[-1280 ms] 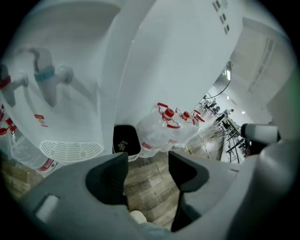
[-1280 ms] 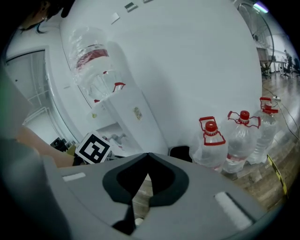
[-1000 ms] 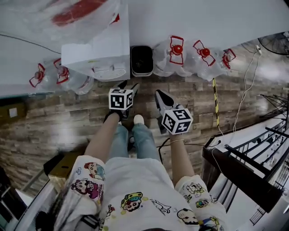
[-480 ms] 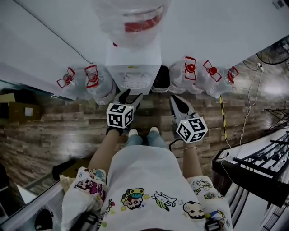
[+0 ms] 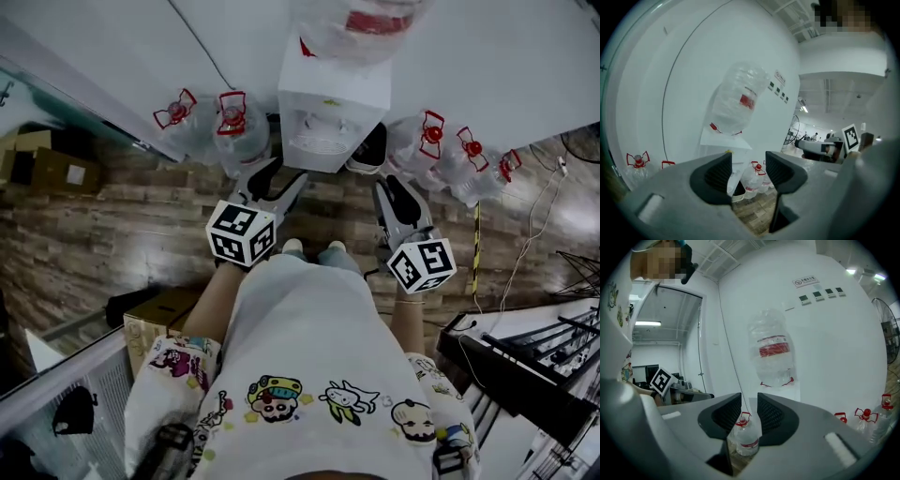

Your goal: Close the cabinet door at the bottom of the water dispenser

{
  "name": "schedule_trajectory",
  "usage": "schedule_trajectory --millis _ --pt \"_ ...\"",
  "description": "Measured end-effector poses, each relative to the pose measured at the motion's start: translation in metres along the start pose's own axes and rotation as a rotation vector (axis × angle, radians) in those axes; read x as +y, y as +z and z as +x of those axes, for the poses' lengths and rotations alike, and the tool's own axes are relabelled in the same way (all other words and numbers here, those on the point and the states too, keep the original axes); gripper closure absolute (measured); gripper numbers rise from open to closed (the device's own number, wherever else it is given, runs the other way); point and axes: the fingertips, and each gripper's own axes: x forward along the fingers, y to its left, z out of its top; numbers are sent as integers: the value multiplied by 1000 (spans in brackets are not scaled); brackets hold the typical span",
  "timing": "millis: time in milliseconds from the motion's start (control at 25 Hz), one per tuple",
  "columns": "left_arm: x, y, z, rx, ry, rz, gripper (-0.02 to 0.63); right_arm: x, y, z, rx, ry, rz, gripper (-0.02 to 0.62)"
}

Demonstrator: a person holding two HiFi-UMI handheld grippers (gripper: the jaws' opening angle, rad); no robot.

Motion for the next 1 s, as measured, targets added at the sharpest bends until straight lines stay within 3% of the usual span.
schedule_trajectory --millis 200,520,640,1000 --pt "-2 7 -32 -52 19 28 395 18 5 -7 -27 7 -39 492" --pt "-5 9 -53 -61 1 78 448 33 12 -10 -53 0 -69 499" --pt "1 12 -58 -75 18 80 453 36 12 -4 -48 3 -75 514" --pt "8 16 -69 -90 60 79 554 43 15 1 -45 38 -73 584"
